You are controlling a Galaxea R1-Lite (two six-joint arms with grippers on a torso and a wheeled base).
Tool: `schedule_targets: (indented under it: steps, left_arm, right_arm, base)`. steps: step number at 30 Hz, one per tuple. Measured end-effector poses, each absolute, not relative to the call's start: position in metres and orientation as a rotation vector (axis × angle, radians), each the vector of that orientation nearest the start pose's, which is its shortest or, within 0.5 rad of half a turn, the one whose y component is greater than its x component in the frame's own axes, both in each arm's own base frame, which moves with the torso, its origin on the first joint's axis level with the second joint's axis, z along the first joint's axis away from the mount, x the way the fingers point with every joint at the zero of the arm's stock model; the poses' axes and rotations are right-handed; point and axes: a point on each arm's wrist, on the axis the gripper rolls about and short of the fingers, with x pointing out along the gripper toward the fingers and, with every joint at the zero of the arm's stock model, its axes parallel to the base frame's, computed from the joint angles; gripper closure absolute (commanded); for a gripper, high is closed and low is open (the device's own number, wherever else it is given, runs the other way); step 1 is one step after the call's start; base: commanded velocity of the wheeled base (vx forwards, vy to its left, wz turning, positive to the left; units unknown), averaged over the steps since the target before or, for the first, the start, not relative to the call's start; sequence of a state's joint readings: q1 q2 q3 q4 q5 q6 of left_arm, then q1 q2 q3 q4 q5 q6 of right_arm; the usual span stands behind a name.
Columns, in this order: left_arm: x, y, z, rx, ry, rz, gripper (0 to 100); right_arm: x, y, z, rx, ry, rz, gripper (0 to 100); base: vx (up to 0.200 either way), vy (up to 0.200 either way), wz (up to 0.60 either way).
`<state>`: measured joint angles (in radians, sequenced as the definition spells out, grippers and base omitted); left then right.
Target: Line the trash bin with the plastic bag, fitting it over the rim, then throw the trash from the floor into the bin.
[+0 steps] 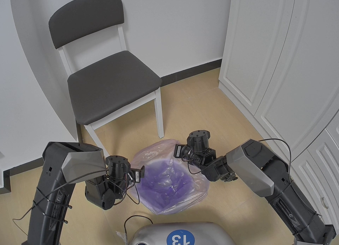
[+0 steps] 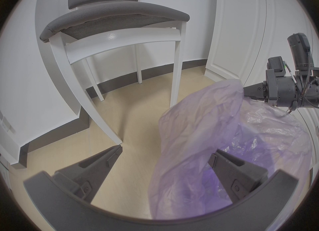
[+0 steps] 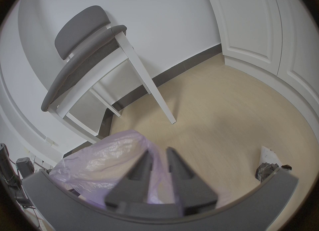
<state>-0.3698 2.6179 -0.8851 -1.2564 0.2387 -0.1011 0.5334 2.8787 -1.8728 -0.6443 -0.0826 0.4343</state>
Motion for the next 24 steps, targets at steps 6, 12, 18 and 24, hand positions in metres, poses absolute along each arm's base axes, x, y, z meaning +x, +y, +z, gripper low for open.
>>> schedule_targets:
  steps: [6, 12, 18, 24]
  left_arm:
    - [0.372, -0.138, -0.081, 0.044, 0.460, -0.105, 0]
    - [0.372, -0.138, -0.081, 0.044, 0.459, -0.105, 0]
    - [0.372, -0.138, -0.081, 0.043, 0.459, -0.105, 0]
    - [0.372, -0.138, -0.081, 0.042, 0.457, -0.105, 0]
  right_arm:
    - [0.468, 0.274, -0.065, 0.314, 0.434, 0.363, 0]
    - [0.468, 0.274, -0.065, 0.320, 0.427, 0.364, 0]
    - [0.469, 0.275, -0.060, 0.371, 0.367, 0.373, 0]
    - [0.460, 0.274, -0.048, 0.415, 0.403, 0.381, 0]
  base:
    - [0.000, 0.000, 0.00]
    - [0.000, 0.000, 0.00]
    - [0.000, 0.000, 0.00]
    - [0.000, 0.000, 0.00]
